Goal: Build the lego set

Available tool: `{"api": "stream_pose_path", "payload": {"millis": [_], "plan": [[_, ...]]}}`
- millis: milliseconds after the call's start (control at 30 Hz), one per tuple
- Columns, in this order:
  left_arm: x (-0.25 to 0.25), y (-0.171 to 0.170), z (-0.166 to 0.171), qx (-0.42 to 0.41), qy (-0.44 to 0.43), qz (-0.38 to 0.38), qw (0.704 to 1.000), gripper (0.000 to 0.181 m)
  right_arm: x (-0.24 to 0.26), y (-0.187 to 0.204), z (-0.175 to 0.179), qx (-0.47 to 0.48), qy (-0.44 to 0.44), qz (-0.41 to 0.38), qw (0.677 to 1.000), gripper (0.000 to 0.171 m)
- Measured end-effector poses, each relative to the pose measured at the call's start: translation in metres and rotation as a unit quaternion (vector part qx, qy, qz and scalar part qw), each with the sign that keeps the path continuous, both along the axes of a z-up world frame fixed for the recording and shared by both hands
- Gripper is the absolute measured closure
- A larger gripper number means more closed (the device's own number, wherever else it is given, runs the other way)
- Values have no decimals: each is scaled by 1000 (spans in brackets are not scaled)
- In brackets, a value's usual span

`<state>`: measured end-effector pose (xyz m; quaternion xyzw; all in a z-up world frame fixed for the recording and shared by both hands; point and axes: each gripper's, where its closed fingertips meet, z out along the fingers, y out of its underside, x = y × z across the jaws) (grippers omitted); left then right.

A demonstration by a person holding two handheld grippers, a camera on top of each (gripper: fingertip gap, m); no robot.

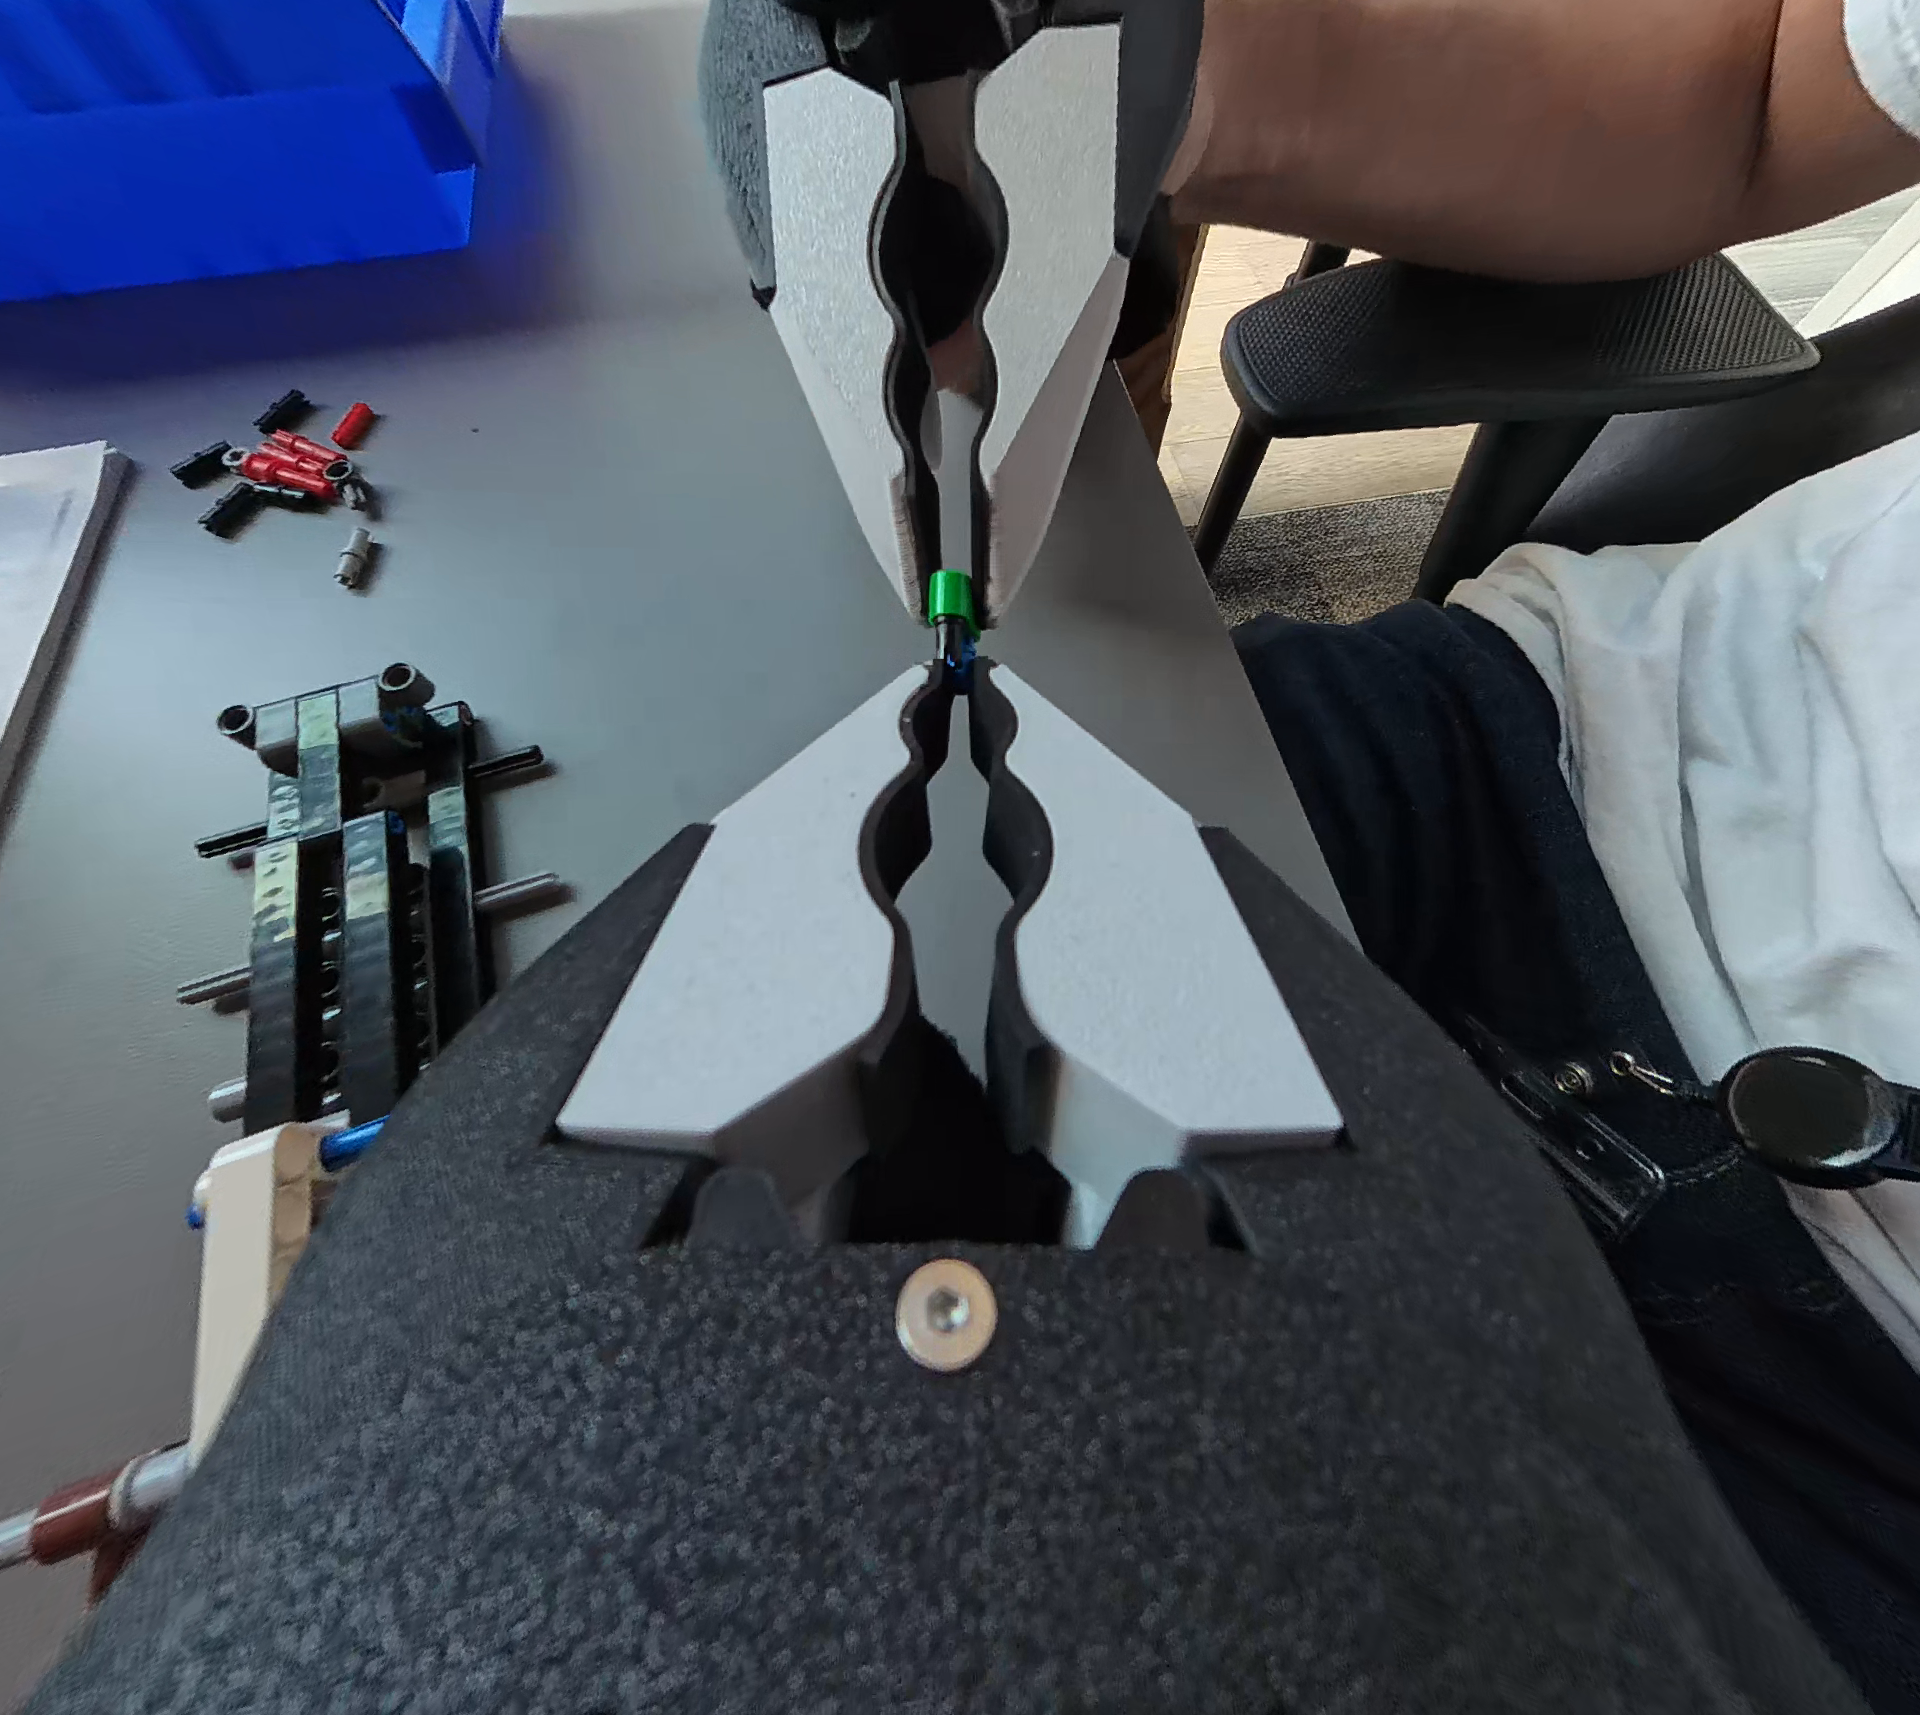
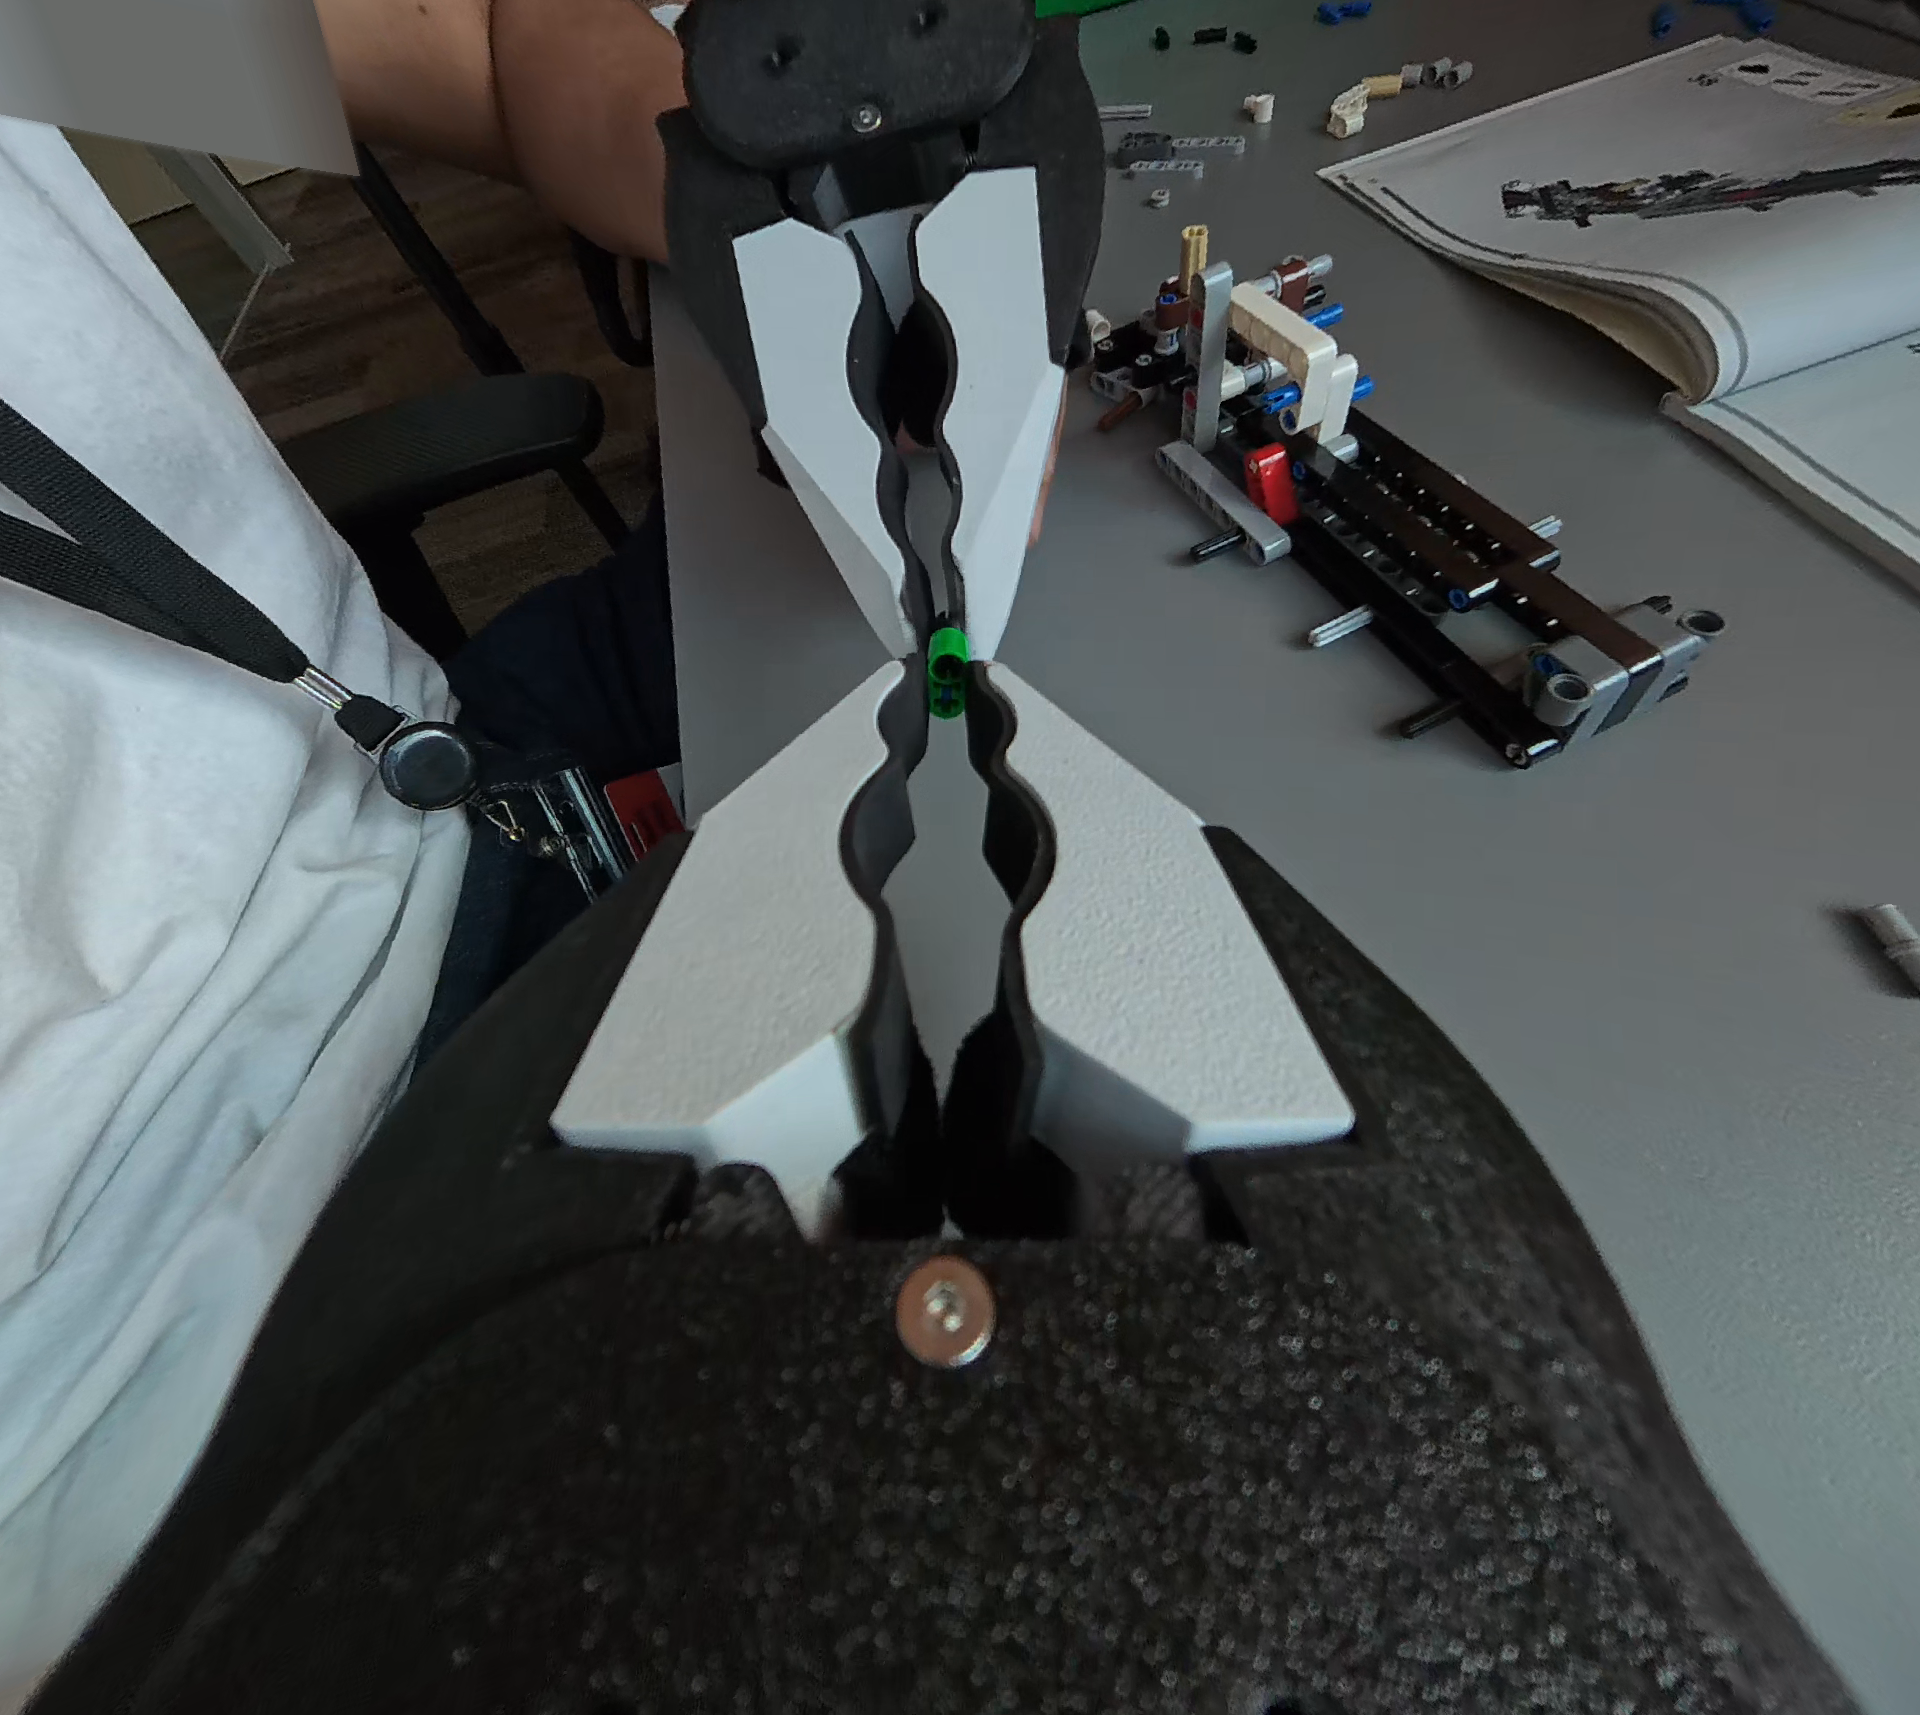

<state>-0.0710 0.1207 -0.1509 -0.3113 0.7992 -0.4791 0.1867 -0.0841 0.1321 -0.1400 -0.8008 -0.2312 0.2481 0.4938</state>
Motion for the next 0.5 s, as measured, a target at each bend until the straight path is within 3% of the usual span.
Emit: {"api": "stream_pose_path", "payload": {"millis": [500], "plan": [[6,-1,14,-64,7,8,998,181,4,2,10,26,24,-13,999,165]]}}
